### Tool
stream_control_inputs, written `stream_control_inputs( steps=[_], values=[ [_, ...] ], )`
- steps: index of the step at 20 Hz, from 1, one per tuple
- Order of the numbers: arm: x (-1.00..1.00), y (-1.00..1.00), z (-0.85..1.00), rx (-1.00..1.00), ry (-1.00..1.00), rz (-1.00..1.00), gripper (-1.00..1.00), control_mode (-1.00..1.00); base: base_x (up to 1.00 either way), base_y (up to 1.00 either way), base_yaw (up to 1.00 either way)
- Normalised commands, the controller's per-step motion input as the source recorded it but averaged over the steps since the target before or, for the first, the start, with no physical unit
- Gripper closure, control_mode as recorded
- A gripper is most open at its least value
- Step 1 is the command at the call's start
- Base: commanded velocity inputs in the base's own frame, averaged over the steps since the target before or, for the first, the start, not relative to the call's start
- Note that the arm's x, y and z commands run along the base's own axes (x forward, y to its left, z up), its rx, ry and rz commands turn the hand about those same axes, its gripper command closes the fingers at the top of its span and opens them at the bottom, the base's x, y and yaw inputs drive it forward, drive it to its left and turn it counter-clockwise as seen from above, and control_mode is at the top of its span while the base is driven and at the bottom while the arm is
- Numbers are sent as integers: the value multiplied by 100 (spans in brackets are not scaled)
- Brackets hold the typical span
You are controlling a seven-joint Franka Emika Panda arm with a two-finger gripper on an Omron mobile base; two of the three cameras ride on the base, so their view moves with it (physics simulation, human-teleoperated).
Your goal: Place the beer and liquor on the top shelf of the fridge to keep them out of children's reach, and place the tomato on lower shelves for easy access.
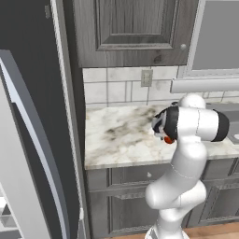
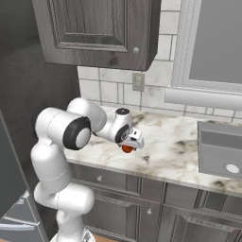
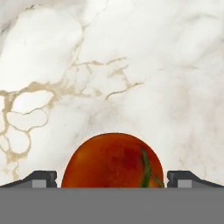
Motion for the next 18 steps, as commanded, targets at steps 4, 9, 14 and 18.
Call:
stream_control_inputs(
  steps=[4, 9, 14, 18],
  values=[
    [0, -3, -23, 0, 6, 0, -100, -100, 0, 0, 0],
    [-16, -3, -33, 0, 9, 0, -100, -100, 0, 0, 0],
    [-47, -4, -34, 0, 7, 0, -100, -100, 0, 0, 0],
    [-46, 0, -33, 0, 5, 0, -100, -100, 0, 0, 0]
  ],
)
